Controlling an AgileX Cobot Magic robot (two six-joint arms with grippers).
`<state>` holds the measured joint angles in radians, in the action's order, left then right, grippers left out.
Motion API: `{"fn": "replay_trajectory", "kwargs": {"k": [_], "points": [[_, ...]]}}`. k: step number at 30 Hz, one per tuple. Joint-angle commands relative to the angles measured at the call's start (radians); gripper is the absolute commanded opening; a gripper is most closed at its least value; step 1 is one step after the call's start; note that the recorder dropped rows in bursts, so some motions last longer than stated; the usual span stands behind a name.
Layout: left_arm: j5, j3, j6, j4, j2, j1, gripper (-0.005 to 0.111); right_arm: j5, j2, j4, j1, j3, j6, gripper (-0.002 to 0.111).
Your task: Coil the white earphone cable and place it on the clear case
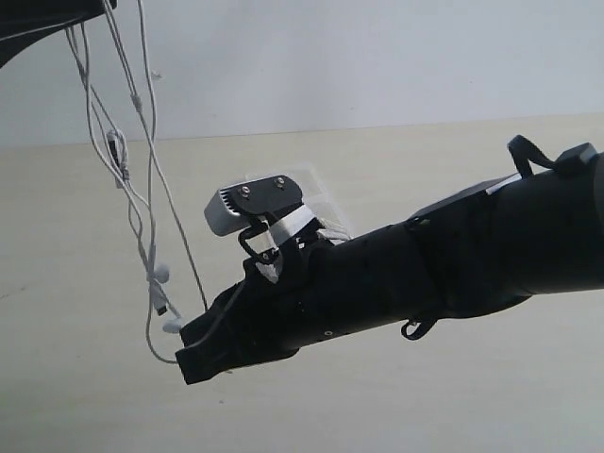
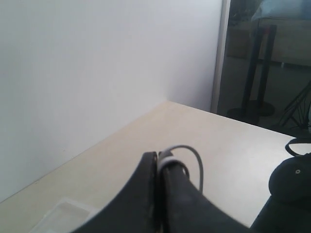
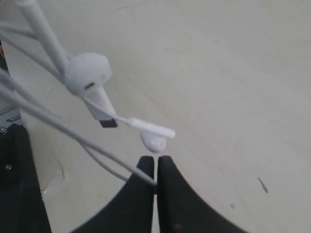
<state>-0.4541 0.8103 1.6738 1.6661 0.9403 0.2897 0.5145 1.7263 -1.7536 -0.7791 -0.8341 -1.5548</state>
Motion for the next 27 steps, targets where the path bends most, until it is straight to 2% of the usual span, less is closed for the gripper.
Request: {"fn": "replay_trajectory", "kwargs": {"k": [1,5,9,13,15,16,22,27], "points": [[0.000,0.007,0.007,-0.021,-0.008,-0.003,0.000,0.013,0.008,0.009,-0.001,-0.003,-0.007,0.007],[0.000,0.007,0.007,-0.015,-0.008,-0.003,0.000,0.103,0.006,0.009,-0.001,-0.003,0.041,0.006],[0.000,0.007,0.007,-0.005,-0.008,-0.003,0.000,0.108,0.004,0.009,-0.001,-0.003,0.007,0.009],[0.000,0.007,0.007,-0.005,-0.008,-0.003,0.000,0.087,0.004,0.009,-0.001,-0.003,0.006,0.044],[0.000,0.007,0.007,-0.005,-0.008,-0.003,0.000,0.079,0.004,0.009,-0.001,-0.003,0.010,0.058],[0.000,0.007,0.007,-0.001,-0.008,-0.003,0.000,0.074,0.004,0.009,-0.001,-0.003,0.010,0.061],[0.000,0.007,0.007,-0.001,-0.008,-0.003,0.000,0.024,-0.022,0.018,-0.001,0.003,0.029,0.062],[0.004,0.007,0.007,0.001,-0.008,-0.003,0.000,-0.011,-0.070,0.124,-0.001,0.010,0.101,0.062]]}}
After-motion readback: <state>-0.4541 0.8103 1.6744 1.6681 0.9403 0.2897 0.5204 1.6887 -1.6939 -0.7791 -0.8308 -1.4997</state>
